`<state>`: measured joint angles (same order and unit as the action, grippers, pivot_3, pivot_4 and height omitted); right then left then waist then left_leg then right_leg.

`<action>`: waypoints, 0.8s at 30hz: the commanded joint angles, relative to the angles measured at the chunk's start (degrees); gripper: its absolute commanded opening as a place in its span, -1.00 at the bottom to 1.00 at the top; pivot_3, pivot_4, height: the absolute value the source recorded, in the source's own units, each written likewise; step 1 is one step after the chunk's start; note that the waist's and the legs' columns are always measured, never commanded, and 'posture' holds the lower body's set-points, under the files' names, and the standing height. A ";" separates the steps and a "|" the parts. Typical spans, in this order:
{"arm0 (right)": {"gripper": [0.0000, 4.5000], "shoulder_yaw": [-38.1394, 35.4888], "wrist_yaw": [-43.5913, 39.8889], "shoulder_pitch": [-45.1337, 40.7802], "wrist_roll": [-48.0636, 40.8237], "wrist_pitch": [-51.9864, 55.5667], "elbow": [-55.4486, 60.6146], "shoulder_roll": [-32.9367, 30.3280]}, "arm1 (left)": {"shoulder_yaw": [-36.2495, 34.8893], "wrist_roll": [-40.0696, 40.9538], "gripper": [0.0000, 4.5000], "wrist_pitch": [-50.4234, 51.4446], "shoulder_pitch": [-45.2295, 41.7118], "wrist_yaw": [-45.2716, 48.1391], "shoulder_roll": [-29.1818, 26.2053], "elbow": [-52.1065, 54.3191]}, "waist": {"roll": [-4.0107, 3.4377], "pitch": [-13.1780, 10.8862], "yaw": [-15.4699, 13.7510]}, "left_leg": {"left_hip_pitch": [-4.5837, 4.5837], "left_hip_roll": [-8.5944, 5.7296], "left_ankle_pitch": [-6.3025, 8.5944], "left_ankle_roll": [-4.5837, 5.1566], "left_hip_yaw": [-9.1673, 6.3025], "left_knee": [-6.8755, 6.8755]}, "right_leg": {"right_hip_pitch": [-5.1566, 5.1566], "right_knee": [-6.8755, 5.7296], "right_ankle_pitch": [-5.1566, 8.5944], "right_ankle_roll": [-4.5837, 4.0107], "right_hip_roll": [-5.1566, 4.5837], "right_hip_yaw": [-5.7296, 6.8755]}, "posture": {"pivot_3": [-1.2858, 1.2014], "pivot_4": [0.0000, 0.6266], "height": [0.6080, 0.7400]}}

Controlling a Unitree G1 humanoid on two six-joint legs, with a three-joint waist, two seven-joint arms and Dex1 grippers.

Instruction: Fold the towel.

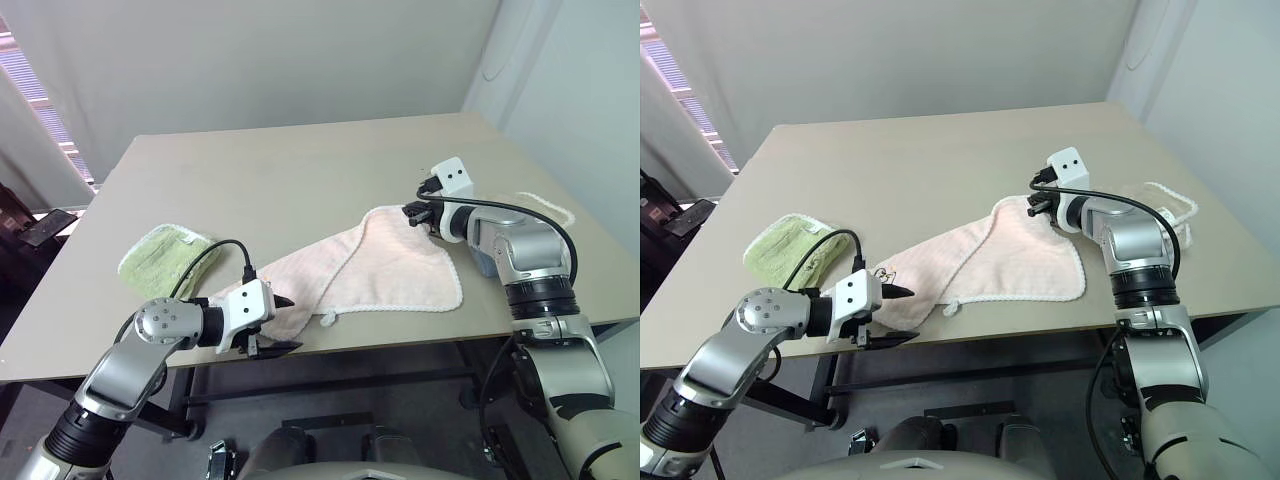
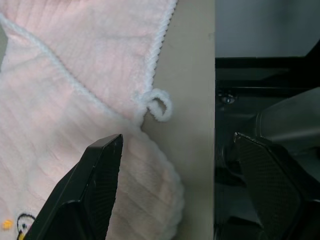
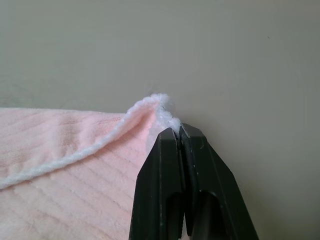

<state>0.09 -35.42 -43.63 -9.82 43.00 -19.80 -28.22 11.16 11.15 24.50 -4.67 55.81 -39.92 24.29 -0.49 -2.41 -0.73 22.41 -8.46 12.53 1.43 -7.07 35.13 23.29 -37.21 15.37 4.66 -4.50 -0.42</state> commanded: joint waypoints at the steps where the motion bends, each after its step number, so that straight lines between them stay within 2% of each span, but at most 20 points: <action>1: -0.99 -1.15 0.49 -1.40 -0.35 -1.42 2.13 -0.25 | 1.50 -1.37 0.67 4.65 -2.15 -4.91 2.17 3.75 | 0.01 0.00 -0.14 | 0.00 0.00 0.00 0.00 0.00 0.01 | -0.02 0.00 0.00 0.01 0.00 0.00 | 0.03 -1.00 0.95; 10: -0.99 -1.24 0.77 -1.92 -0.24 -2.06 1.30 -0.48 | 5.48 -1.18 0.67 15.95 -6.67 -9.49 4.38 7.51 | 0.05 -0.02 0.12 | 0.00 0.01 -0.01 0.01 0.00 -0.01 | 0.00 0.00 -0.06 0.10 0.01 0.00 | 0.03 -1.00 0.95; 16: -0.99 -1.08 0.67 -1.38 -0.15 -2.11 1.70 -0.79 | -1.35 4.39 0.67 23.10 -5.24 -10.22 2.38 13.43 | 0.06 -0.03 0.04 | 0.00 0.02 -0.01 0.00 0.00 0.02 | -0.03 0.01 -0.05 0.09 0.02 0.00 | 0.03 -1.00 0.95; 21: -0.99 -1.22 0.70 -1.61 -0.32 -2.70 1.53 -0.56 | -4.11 4.72 0.67 23.14 -2.13 -11.59 -0.51 14.90 | 0.05 -0.03 0.04 | -0.02 0.02 -0.01 0.00 0.00 0.01 | -0.02 0.01 -0.01 0.03 0.02 0.00 | 0.03 -1.00 0.95; 24: -0.99 -1.44 0.41 -1.43 -0.96 -3.37 2.21 0.02 | -6.35 6.75 0.67 22.40 -1.34 -13.94 2.41 15.21 | 0.06 -0.03 -0.03 | -0.01 0.01 0.00 0.00 0.00 0.02 | -0.04 0.03 -0.01 0.03 0.02 0.00 | 0.03 -1.00 0.95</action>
<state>0.07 -34.82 -43.64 -9.88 41.00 -19.85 -28.30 7.16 16.39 47.87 -5.24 43.15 -38.46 36.92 -0.43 -2.44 -0.76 22.40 -8.45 12.52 1.43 -7.07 35.16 23.23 -37.17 15.35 4.69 -4.48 -0.42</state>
